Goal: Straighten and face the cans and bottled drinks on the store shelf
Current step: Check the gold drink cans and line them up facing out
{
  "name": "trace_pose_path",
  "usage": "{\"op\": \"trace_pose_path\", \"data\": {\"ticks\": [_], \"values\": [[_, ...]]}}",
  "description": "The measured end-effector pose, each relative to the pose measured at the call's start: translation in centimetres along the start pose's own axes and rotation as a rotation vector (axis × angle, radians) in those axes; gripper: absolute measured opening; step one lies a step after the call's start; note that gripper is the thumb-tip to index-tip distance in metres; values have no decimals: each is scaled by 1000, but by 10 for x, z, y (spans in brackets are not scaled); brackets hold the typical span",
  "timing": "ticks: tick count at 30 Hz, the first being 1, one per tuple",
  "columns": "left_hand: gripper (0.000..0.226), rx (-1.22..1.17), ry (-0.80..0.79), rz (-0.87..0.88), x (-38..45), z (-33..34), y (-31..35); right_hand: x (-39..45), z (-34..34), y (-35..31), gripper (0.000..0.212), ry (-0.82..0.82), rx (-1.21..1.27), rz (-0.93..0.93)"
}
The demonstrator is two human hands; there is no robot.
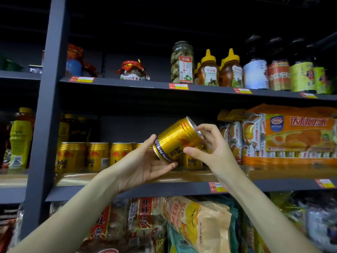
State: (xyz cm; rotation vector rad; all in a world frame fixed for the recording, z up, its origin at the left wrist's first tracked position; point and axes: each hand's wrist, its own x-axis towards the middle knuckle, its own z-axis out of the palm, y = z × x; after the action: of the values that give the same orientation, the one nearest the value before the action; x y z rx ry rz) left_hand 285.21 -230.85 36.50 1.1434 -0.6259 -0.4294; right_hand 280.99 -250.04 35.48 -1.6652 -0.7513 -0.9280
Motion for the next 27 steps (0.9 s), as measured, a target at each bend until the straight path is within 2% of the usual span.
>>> {"op": "trace_pose_path", "data": {"ticks": [3,8,12,14,17,19,21,24,27], "values": [[55,30,-20,-13,4,3,0,0,4,-1,59,-22,16,-40],[45,59,11,4,12,8,0,1,8,0,86,-27,-94,-114],[37,156,10,113,14,7,0,-1,6,4,88,8,-161,-164],[29,368,72,251,17,5,-1,0,4,5,85,20,-164,-172],[25,1018,300,651,24,-7,2,4,-4,5,64,82,-133,-113],[30,1341,364,792,27,-12,2,12,-11,6,46,161,-120,-62],[33,1521,402,798,34,-15,0,23,-20,8,36,268,-107,-3],[38,1777,501,691,45,-20,-6,41,-38,6,35,423,-120,32],[40,1826,530,627,52,-24,-13,52,-55,11,34,451,-247,45]]}}
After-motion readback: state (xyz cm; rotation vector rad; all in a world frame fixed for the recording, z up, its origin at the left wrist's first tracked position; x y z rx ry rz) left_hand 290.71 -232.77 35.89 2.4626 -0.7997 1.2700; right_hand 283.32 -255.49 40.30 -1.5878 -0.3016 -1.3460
